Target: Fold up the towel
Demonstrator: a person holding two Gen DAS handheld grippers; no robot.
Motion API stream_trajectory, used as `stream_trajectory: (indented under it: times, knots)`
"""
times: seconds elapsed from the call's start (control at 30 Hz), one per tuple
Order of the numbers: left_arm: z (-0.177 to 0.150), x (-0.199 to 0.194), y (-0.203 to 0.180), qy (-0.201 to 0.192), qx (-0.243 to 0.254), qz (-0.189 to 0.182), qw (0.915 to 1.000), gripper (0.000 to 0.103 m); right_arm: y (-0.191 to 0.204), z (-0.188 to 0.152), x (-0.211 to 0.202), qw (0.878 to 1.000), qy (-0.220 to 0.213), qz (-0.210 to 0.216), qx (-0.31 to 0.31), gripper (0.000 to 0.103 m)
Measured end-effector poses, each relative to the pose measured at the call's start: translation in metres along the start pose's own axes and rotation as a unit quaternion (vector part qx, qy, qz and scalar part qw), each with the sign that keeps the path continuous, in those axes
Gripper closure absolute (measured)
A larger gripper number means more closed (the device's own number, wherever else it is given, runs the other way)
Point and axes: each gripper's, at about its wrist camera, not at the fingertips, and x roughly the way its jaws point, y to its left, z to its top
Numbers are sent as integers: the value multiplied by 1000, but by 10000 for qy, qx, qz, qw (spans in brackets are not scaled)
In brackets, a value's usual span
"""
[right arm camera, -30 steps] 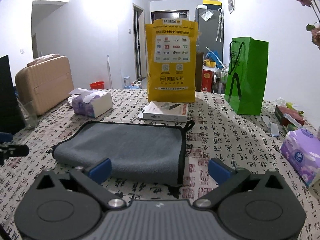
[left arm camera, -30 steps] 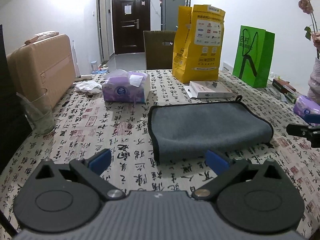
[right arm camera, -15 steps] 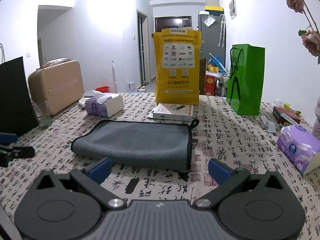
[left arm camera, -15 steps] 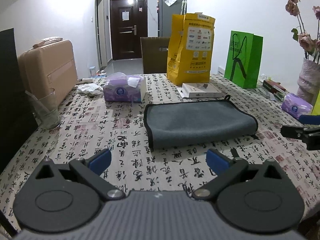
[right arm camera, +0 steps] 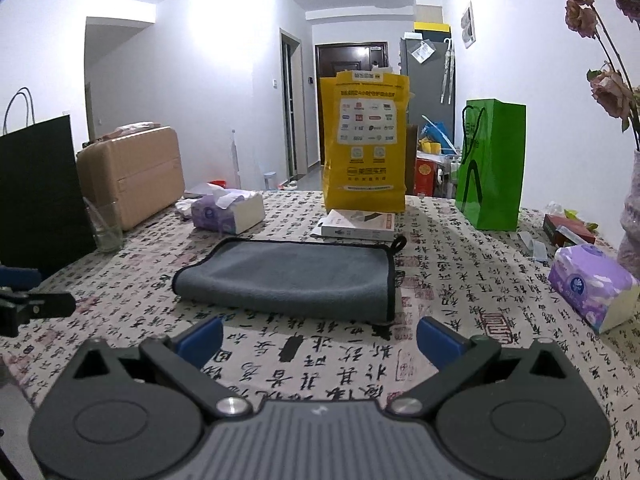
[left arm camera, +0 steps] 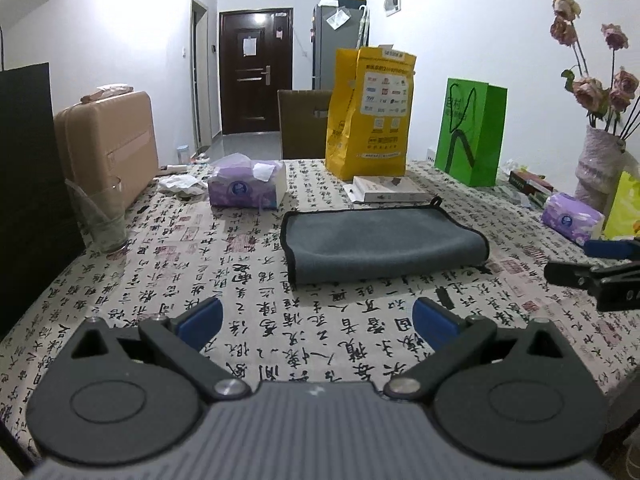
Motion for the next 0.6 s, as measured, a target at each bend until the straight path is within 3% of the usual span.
stream_trajectory:
  times: [0.6]
  knots:
    - [-21, -40, -1, -245, -111, 20, 9996, 0, 7, -27, -35, 9999, -63, 18, 91, 0]
